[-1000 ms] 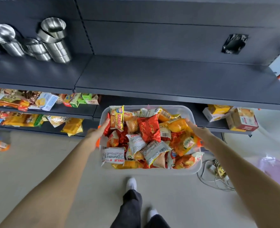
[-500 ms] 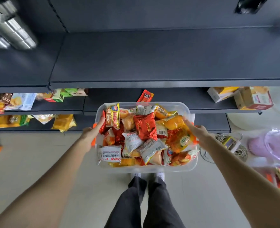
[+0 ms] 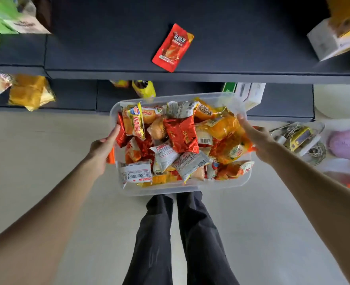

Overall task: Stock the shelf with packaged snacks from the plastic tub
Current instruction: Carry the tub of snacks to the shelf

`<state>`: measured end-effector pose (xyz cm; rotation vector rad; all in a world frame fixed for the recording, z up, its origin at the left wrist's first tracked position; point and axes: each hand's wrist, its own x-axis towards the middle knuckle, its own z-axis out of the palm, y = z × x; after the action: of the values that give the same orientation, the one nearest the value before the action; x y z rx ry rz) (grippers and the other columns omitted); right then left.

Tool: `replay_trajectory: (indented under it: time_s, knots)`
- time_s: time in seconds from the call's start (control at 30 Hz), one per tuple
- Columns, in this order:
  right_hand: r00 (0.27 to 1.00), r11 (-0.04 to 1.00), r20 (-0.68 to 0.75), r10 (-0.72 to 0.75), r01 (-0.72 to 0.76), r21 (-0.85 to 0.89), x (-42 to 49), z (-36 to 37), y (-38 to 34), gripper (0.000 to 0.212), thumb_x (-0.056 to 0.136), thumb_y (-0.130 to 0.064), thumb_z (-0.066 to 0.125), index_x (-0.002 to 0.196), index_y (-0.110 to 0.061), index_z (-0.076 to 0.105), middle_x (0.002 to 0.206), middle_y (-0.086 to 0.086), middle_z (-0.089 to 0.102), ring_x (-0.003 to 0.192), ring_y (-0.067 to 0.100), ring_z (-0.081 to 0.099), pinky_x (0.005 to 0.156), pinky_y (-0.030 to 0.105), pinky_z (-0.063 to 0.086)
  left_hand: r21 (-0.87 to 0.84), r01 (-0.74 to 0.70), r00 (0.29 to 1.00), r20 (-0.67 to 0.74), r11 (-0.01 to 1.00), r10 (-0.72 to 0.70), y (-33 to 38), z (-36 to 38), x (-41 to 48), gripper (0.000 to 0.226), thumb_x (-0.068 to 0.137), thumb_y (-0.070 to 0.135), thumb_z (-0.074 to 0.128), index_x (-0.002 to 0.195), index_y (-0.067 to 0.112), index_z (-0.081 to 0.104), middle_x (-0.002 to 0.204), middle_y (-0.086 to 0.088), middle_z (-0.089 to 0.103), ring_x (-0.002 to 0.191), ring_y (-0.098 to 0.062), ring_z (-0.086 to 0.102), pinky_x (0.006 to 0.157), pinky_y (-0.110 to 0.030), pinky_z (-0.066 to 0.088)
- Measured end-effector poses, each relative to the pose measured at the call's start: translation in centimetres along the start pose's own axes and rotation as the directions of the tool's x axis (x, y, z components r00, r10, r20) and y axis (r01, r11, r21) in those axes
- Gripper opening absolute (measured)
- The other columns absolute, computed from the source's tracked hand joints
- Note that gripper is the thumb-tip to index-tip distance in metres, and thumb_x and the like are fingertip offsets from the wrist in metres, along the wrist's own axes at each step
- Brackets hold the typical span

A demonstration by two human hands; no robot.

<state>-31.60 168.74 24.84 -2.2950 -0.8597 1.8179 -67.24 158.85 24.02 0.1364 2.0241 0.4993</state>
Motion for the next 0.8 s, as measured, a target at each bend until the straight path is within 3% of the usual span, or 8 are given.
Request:
replay_trajectory:
  time_s: [0.07,0.17,0.23,0.4,0.5,0.57,0.7,0.8]
  knots:
    - [0.999,0.999,0.0,0.042,-0.042,-0.013,3.6,0.9,2.1,0.1,0.051,-0.087,0.054,0.118,-0.012,0.062,0.114,0.009,0.064,0.102,0.029,0.056,0.08,0.042,0.045,-0.012,0.003,1.0,-0.005,1.0,-0.003,-2.1,1.6,3.1,0.057,0.08,0.065,0.058,0.102,0.012,0.058,0.097,-0.007,0.063,0.094,-0.026,0.057,0.082,-0.035,0.042]
    - [0.999,0.999,-0.023,0.043,-0.043,-0.013,8.6,2.8,4.8,0.059,0.077,-0.071,0.05,0.091,-0.015,0.063,0.09,0.005,0.062,0.079,0.02,0.057,0.08,0.041,0.044,-0.043,0.015,1.0,-0.005,0.999,-0.015,-5.1,4.3,8.1,0.051,0.078,0.061,0.064,0.097,0.013,0.061,0.093,-0.005,0.065,0.087,-0.021,0.06,0.079,-0.032,0.043]
    - [0.997,0.999,-0.055,0.053,-0.054,-0.002,12.4,4.0,7.0,0.051,0.083,-0.066,0.047,0.084,-0.017,0.061,0.084,0.003,0.062,0.073,0.017,0.056,0.08,0.04,0.044,-0.056,0.005,1.0,-0.013,0.998,-0.006,-6.9,5.9,11.5,0.04,0.078,0.056,0.068,0.085,0.017,0.06,0.085,-0.002,0.064,0.08,-0.018,0.058,0.074,-0.028,0.042]
    - [0.998,0.999,-0.037,0.041,-0.04,0.036,20.0,7.1,11.4,0.07,0.069,-0.075,0.047,0.096,-0.013,0.065,0.098,0.01,0.066,0.089,0.028,0.062,0.083,0.044,0.047,-0.055,-0.012,1.0,0.021,0.998,0.013,-10.1,9.0,19.2,0.038,0.074,0.056,0.073,0.087,0.021,0.063,0.099,-0.006,0.068,0.095,-0.024,0.062,0.094,-0.039,0.046]
    - [0.998,0.997,-0.027,0.059,-0.057,0.041,23.1,8.8,12.6,0.089,0.06,-0.08,0.045,0.115,-0.012,0.062,0.11,0.012,0.064,0.097,0.031,0.059,0.084,0.044,0.044,-0.034,-0.039,0.998,0.04,0.999,0.04,-11.0,10.9,22.6,0.03,0.077,0.052,0.071,0.081,0.025,0.059,0.083,0.002,0.062,0.078,-0.014,0.056,0.081,-0.032,0.045]
    - [0.999,0.998,-0.011,0.052,-0.051,0.033,25.2,9.5,13.3,0.091,0.06,-0.079,0.044,0.118,-0.011,0.061,0.113,0.012,0.064,0.097,0.03,0.059,0.084,0.043,0.043,-0.012,-0.039,0.999,0.036,0.999,0.04,-11.2,11.9,24.5,0.03,0.077,0.051,0.071,0.079,0.024,0.058,0.081,0.002,0.061,0.078,-0.016,0.056,0.08,-0.032,0.044]
    - [0.999,0.999,0.015,0.035,-0.036,0.013,28.7,10.3,13.7,0.084,0.064,-0.076,0.043,0.112,-0.01,0.063,0.112,0.011,0.064,0.089,0.025,0.062,0.08,0.04,0.046,0.015,-0.047,0.998,0.046,0.999,0.046,-11.9,13.1,28.7,0.047,0.069,0.057,0.075,0.093,0.019,0.064,0.1,-0.007,0.069,0.099,-0.026,0.062,0.099,-0.042,0.045]
    - [0.998,0.999,0.053,0.031,-0.03,-0.011,31.2,10.1,14.2,0.085,0.066,-0.075,0.041,0.117,-0.011,0.06,0.117,0.01,0.062,0.103,0.029,0.059,0.093,0.045,0.045,-0.012,-0.055,0.996,0.077,0.998,0.055,-11.7,14.1,31.0,0.065,0.064,0.059,0.076,0.111,0.015,0.064,0.11,-0.007,0.069,0.101,-0.022,0.063,0.094,-0.035,0.046]
